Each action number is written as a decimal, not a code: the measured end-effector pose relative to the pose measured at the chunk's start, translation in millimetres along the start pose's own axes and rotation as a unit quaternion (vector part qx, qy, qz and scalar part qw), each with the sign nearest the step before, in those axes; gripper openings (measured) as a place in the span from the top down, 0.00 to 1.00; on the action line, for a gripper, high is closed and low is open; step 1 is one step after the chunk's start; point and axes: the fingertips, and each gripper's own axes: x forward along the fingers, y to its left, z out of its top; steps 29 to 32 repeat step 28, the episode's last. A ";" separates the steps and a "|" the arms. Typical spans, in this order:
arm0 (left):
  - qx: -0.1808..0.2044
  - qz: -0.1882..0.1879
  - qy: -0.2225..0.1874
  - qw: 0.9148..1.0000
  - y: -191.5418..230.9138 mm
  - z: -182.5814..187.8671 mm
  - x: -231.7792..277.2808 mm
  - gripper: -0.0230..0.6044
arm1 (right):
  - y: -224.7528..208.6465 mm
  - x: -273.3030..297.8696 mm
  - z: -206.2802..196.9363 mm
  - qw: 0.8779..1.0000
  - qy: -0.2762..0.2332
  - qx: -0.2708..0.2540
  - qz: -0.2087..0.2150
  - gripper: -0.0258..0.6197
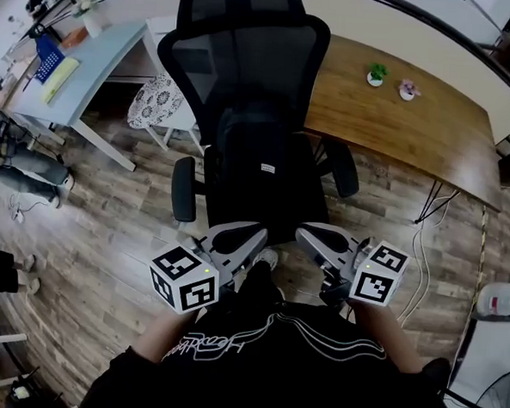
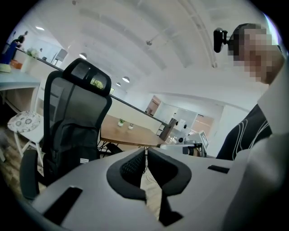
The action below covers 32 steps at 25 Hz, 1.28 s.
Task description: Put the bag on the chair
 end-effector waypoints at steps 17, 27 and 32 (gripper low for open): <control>0.001 -0.009 -0.004 1.000 -14.4 -22.0 -11.5 0.90 | 9.4 -20.7 -24.9 0.999 0.011 -0.030 -0.043 0.97; 0.019 -0.004 -0.003 1.000 -7.4 -15.7 -5.3 0.90 | -0.9 -16.3 -19.7 0.998 0.019 -0.038 -0.052 0.97; 0.023 -0.004 -0.002 1.000 -6.9 -12.6 -4.0 0.90 | -1.8 -15.6 -16.4 0.998 0.018 -0.041 -0.053 0.97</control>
